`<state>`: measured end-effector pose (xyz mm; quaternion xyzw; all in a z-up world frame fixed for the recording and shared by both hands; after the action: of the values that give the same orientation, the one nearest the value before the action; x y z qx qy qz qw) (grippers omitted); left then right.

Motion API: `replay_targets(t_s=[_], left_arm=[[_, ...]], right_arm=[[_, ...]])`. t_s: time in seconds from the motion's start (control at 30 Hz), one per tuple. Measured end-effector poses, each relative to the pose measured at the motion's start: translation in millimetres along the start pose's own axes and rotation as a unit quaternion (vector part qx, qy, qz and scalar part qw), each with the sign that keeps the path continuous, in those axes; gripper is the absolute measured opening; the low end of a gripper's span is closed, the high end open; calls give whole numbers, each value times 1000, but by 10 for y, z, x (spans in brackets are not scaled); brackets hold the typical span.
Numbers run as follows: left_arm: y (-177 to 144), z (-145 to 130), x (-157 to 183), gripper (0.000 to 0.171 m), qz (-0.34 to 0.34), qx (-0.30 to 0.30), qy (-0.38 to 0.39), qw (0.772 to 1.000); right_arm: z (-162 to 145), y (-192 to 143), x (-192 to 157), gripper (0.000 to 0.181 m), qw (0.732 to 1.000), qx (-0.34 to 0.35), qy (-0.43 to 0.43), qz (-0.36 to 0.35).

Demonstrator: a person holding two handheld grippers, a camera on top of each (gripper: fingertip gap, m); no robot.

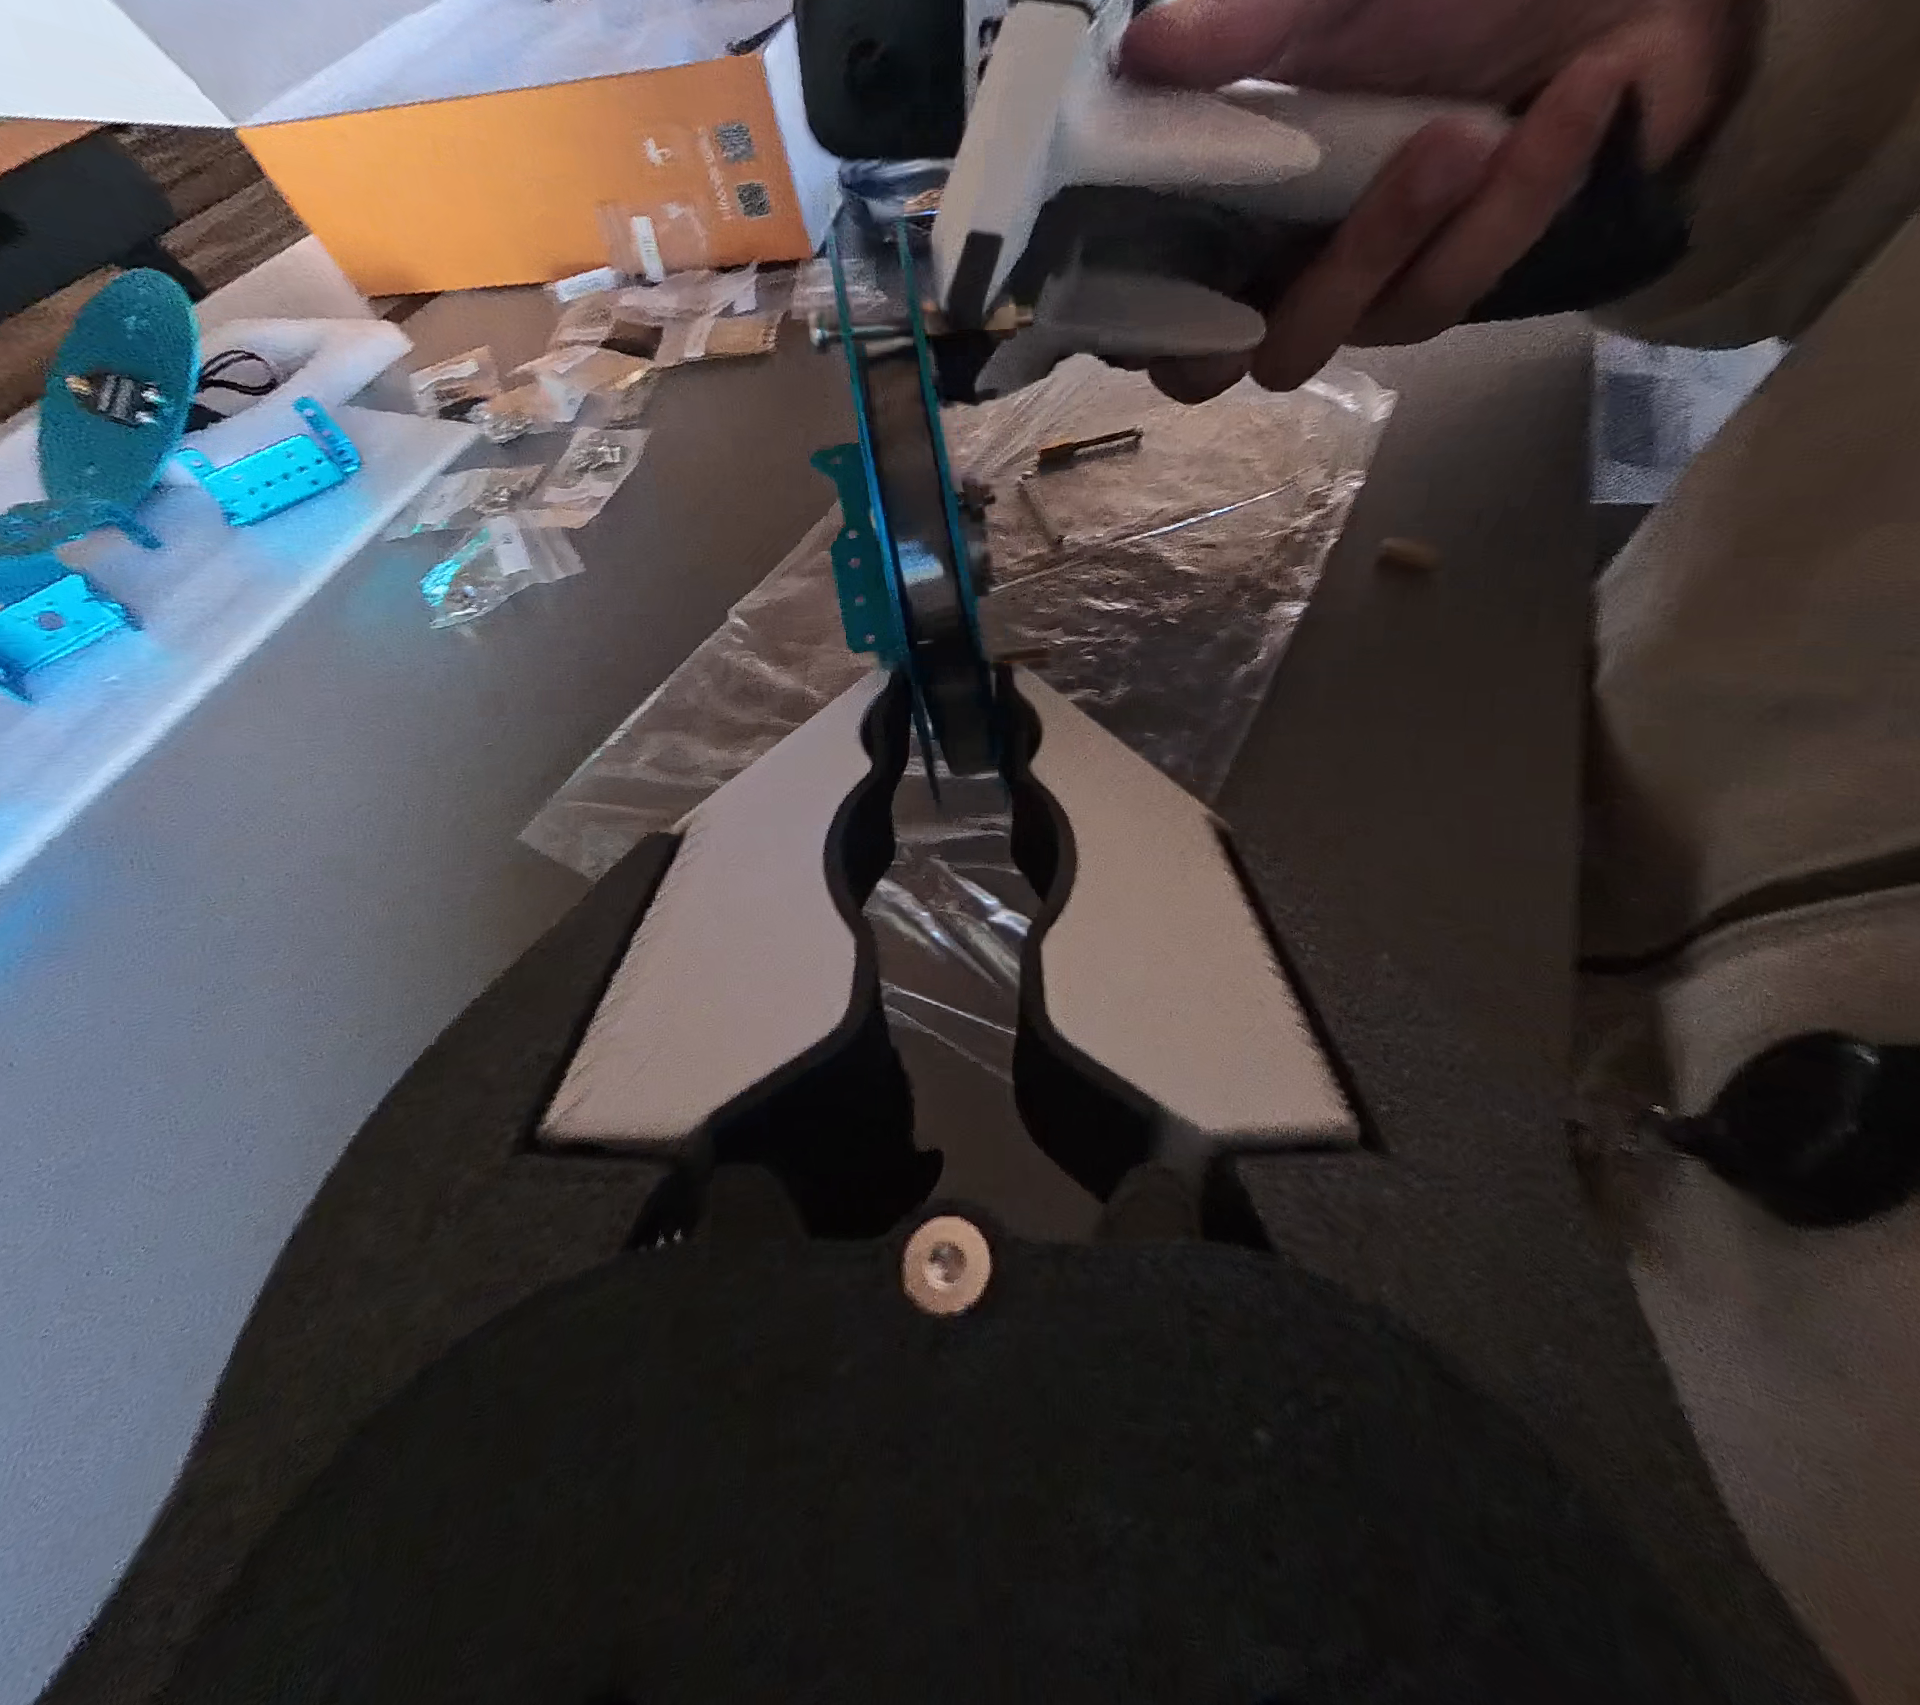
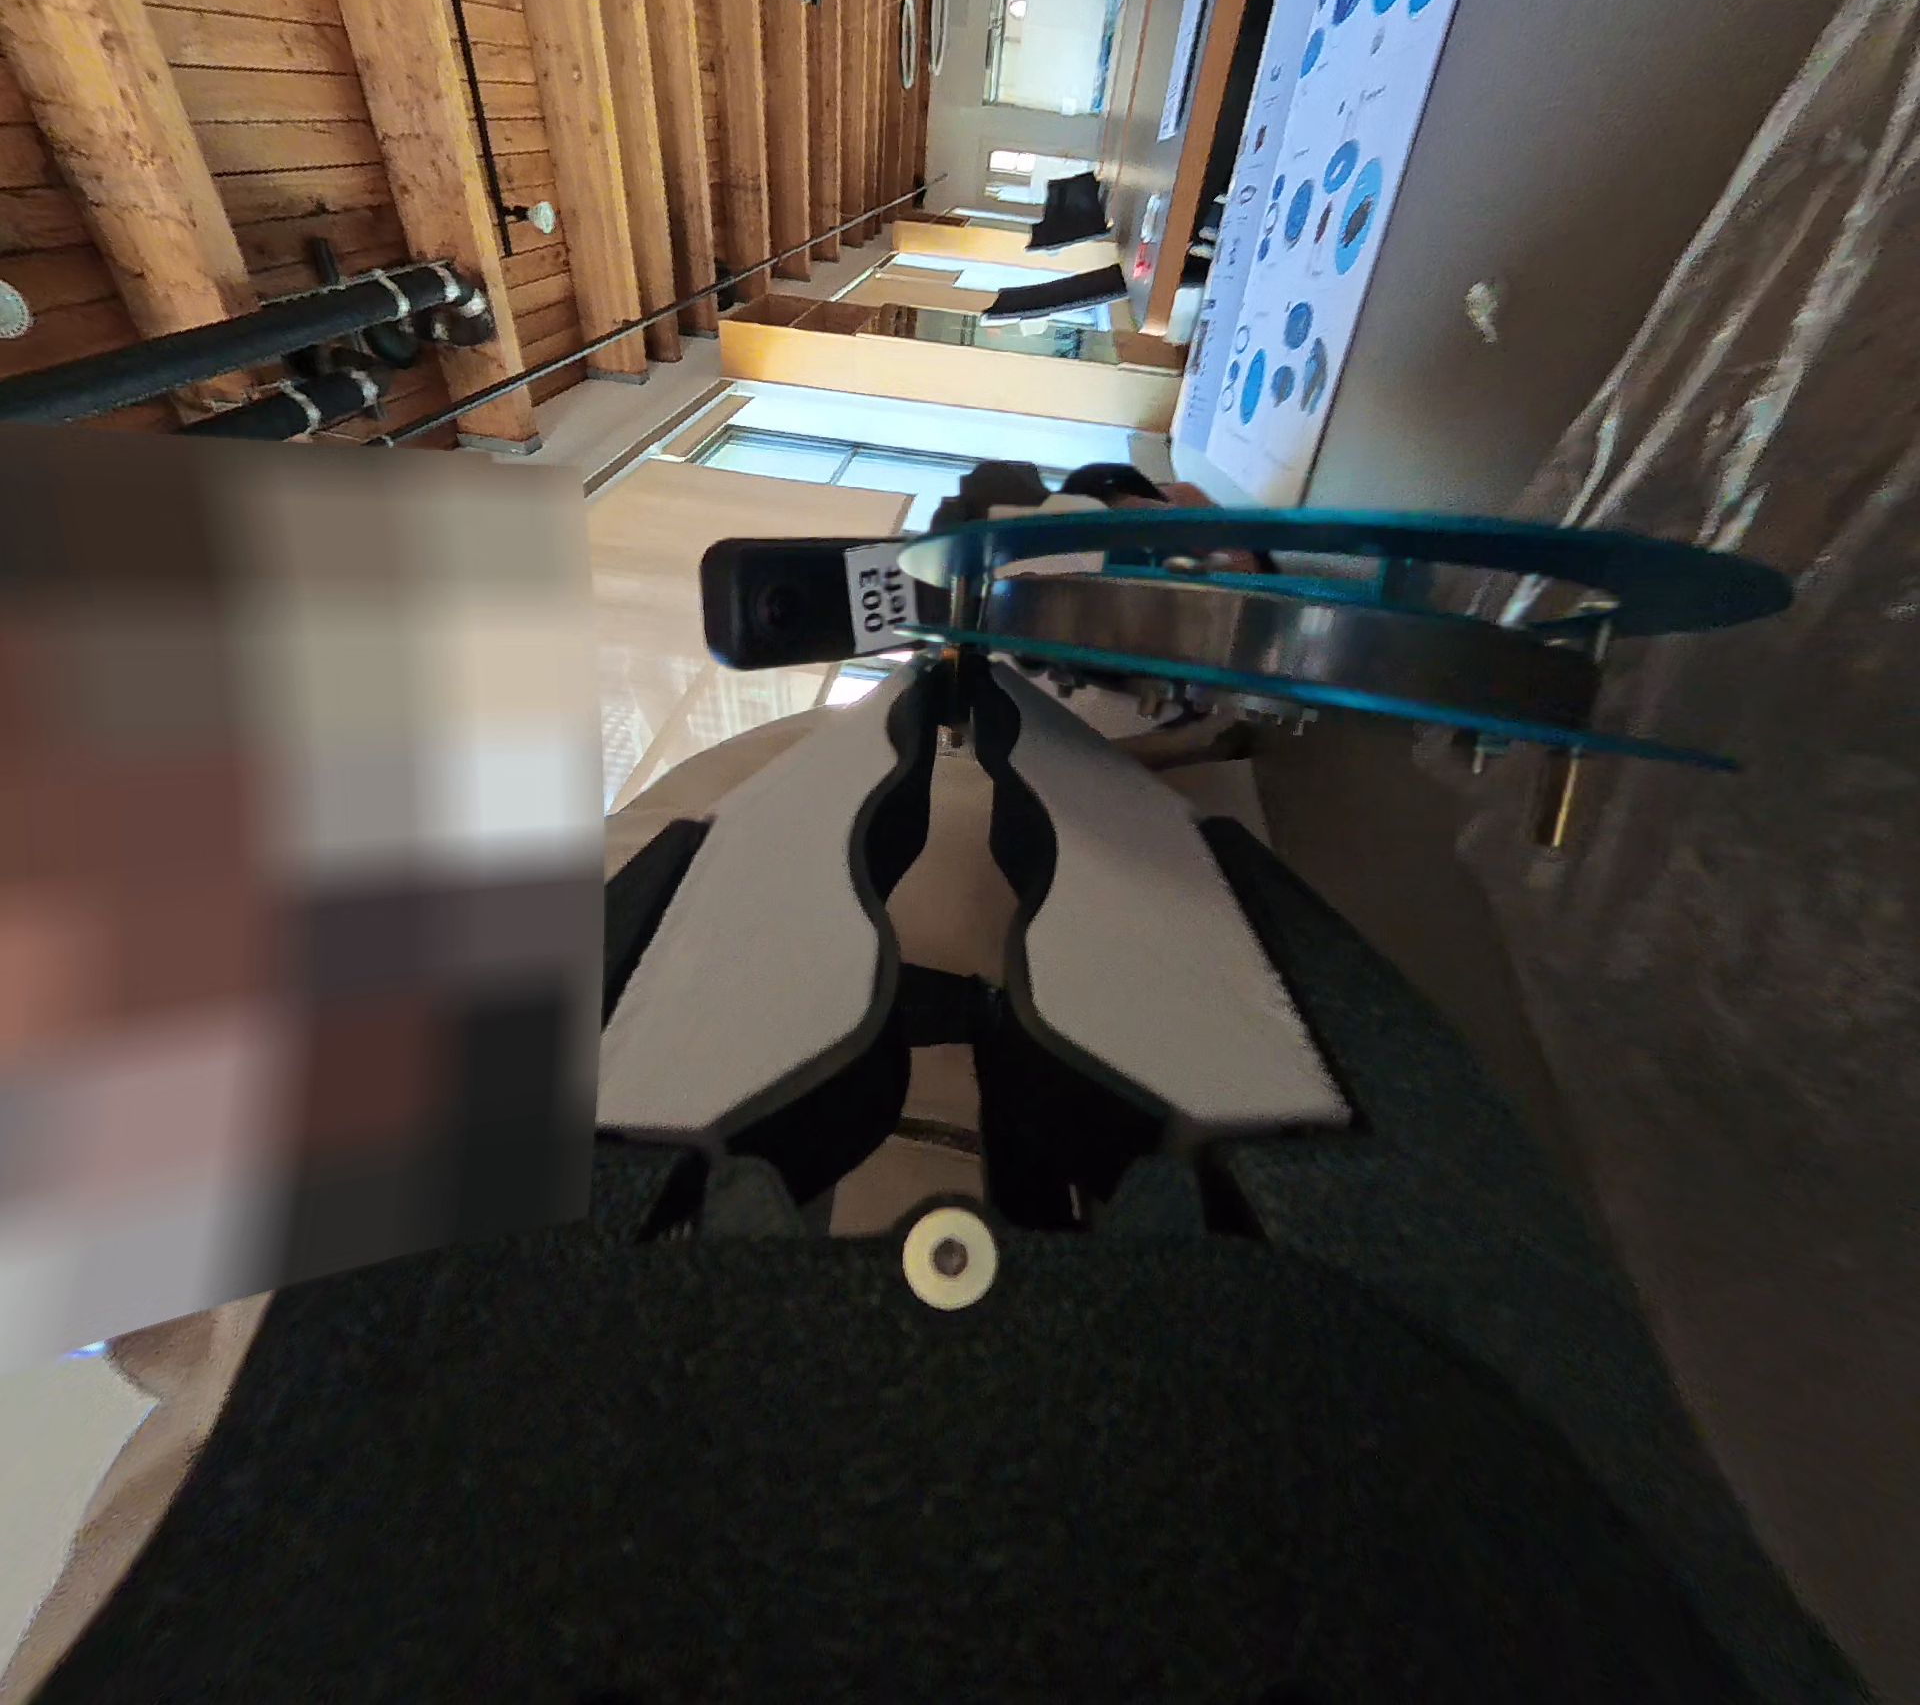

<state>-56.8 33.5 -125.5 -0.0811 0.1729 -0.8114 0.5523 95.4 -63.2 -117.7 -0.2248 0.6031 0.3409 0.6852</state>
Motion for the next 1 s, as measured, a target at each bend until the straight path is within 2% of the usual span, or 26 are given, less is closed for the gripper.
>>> replay_targets(t_s=[0.03,0.23,0.5,0.67,0.8,0.83,0.9,1.0], left_arm=[[5,11,-15,12,5,-4,4,1000],[-24,146,-72,11,-1,-19,20,1000],[63,246,-192,11,-48,-43,18,998],[155,278,-291,7,-66,-32,11,997],[150,251,-353,5,-50,-28,30,998],[148,250,-352,5,-55,-25,27,998],[144,250,-337,6,-61,-23,22,998],[111,233,-310,7,-54,-27,21,998]], right_arm=[[5,-28,3,4,1000,2,-15,-15],[8,-173,-18,5,978,-10,-136,-160],[24,-298,62,7,973,-22,-174,-153],[111,-552,-25,29,915,-85,-327,-220],[209,-692,-101,30,847,-101,-426,-300],[223,-673,-87,29,838,-106,-438,-309],[211,-584,-54,30,837,-113,-439,-306],[165,-437,-82,28,839,-85,-436,-314]])
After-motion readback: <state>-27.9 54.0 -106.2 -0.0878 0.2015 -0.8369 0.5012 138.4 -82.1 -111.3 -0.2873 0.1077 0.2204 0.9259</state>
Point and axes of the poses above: each gripper's, where its closed fingertips meet, y out along the fingers, z out of its top, x = y × z across the jaws, the point moved 9 cm from there along -y, back along the fingers, and after that the axes turned 4 degrees about -y, right-handed, at the moved point
